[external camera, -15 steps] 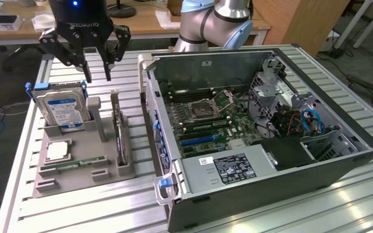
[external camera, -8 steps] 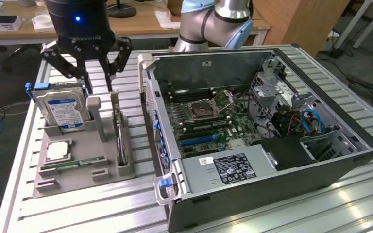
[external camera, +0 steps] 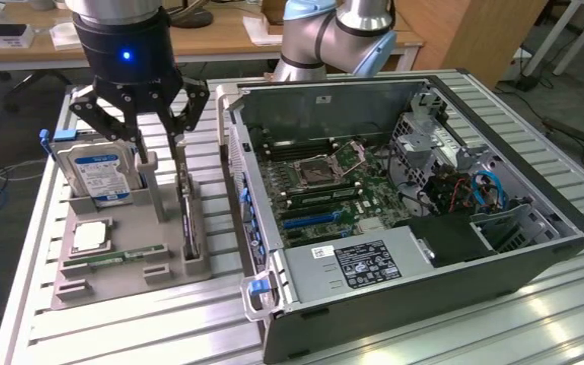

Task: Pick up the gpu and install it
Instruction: 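Pick up the gpu and move the gpu toward the slot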

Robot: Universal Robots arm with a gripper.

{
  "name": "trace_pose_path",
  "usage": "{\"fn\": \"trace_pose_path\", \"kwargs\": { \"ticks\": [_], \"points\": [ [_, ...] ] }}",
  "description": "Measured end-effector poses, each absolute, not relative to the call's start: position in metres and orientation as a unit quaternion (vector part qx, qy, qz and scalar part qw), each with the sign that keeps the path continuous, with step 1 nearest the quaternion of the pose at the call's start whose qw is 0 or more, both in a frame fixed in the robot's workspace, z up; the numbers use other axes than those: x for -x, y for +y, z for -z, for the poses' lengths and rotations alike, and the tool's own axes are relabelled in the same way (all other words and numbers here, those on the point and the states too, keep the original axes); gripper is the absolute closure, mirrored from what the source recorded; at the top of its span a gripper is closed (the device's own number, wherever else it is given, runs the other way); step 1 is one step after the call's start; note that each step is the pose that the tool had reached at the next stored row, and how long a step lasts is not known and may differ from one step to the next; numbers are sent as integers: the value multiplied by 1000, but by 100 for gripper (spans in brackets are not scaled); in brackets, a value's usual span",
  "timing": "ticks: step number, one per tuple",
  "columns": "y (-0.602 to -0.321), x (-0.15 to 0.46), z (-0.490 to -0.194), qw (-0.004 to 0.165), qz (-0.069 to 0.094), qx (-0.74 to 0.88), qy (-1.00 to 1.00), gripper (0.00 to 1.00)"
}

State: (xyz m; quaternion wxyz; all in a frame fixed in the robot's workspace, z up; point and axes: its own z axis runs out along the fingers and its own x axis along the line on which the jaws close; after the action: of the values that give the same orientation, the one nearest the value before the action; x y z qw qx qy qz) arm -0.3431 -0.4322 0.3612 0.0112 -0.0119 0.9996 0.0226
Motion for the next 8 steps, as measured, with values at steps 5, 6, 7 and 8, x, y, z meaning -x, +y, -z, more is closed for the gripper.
{"fn": "trace_pose_path", "kwargs": {
  "ticks": [5, 6, 7, 8],
  "points": [
    [-436, 340, -355, 11, -22, 12, 1000, 59],
    [-436, 339, -353, 11, -22, 12, 1000, 59],
    [-437, 338, -352, 11, -23, 12, 1000, 59],
    [-437, 337, -351, 11, -23, 12, 1000, 59]
  ]
}}
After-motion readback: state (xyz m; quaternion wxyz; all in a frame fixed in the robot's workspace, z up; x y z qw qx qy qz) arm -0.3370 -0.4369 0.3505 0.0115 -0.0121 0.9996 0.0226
